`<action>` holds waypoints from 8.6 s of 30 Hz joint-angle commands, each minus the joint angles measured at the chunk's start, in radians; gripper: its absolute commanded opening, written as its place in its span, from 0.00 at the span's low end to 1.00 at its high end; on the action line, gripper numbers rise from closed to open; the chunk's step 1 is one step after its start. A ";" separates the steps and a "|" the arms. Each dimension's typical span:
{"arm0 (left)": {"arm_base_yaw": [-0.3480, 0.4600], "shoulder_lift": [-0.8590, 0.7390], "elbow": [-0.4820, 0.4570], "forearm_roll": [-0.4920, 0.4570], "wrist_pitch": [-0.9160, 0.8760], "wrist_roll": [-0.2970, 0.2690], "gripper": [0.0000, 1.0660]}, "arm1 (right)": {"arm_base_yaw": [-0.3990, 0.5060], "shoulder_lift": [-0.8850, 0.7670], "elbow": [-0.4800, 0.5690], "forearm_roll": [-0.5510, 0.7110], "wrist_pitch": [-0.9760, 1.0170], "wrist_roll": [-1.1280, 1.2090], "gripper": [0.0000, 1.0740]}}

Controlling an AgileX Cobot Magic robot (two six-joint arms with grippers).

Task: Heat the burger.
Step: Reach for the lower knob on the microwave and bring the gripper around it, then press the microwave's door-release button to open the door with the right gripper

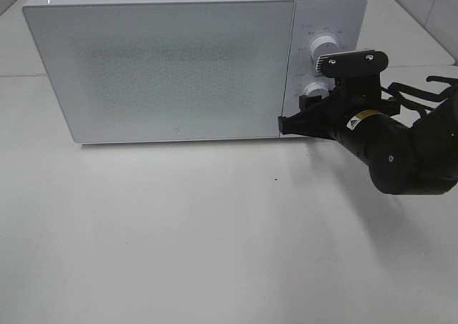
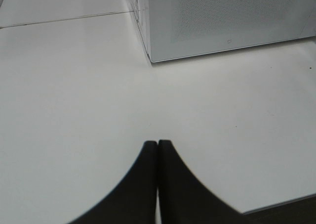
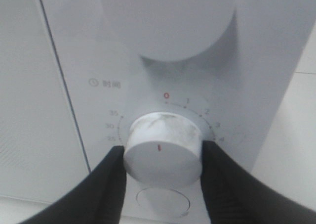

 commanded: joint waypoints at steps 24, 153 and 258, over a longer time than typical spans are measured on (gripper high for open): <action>0.002 -0.020 0.004 0.003 -0.015 0.000 0.00 | -0.006 -0.005 -0.024 -0.019 -0.094 1.282 0.00; 0.002 -0.020 0.004 0.003 -0.015 0.000 0.00 | -0.358 -1.469 0.158 -0.279 1.998 0.204 0.60; 0.002 -0.020 0.004 0.002 -0.015 0.000 0.00 | -0.357 -0.799 0.162 -0.284 0.768 0.146 0.00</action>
